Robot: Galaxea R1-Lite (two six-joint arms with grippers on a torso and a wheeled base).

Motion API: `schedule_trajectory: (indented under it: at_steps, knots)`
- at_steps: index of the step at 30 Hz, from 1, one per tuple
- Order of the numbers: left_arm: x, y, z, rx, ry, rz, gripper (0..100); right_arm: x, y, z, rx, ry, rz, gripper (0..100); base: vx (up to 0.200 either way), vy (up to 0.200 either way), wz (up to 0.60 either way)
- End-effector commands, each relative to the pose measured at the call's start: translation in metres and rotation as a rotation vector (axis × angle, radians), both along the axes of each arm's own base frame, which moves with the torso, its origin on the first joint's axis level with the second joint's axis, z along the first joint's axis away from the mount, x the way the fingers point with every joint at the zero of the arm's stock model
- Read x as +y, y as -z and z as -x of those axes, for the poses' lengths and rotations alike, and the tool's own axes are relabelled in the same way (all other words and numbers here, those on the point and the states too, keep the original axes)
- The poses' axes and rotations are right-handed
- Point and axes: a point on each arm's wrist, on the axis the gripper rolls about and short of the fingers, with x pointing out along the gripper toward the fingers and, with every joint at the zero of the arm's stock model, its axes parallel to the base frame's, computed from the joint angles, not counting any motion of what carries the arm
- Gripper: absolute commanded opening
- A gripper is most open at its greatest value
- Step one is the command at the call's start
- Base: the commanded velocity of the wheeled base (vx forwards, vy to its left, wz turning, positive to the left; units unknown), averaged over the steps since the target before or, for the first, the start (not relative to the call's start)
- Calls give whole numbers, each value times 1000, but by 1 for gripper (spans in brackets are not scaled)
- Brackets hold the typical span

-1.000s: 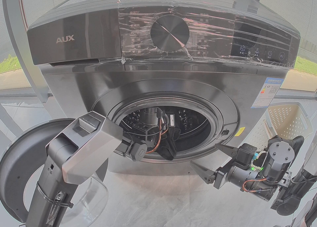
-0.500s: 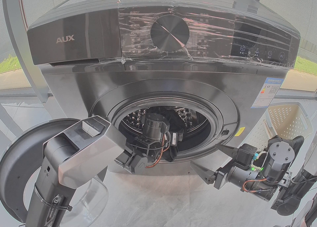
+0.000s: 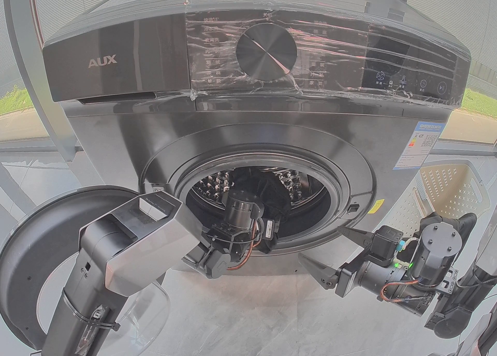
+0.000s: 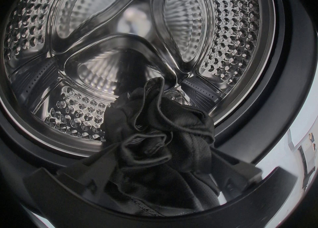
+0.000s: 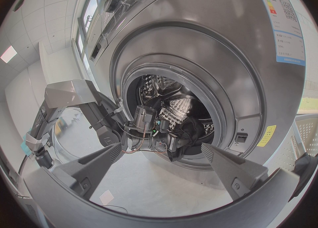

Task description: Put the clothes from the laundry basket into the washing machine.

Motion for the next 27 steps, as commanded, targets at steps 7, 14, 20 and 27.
schedule_trajectory:
  at_steps: [7, 14, 20, 27]
  knots:
    - [-5, -18, -25, -90, -45, 86, 0, 1, 0, 0, -3, -1, -1, 100, 0, 0, 0]
    - [8, -55, -53, -220, -134, 173, 0, 1, -1, 0, -5, -3, -3, 100, 0, 0, 0]
    - [16, -66, -72, -297, -182, 211, 0, 4, -2, 3, -6, -21, -6, 100, 0, 0, 0]
    - [15, -65, -80, -325, -214, 218, 0, 4, -2, 3, -6, -23, -6, 100, 0, 0, 0]
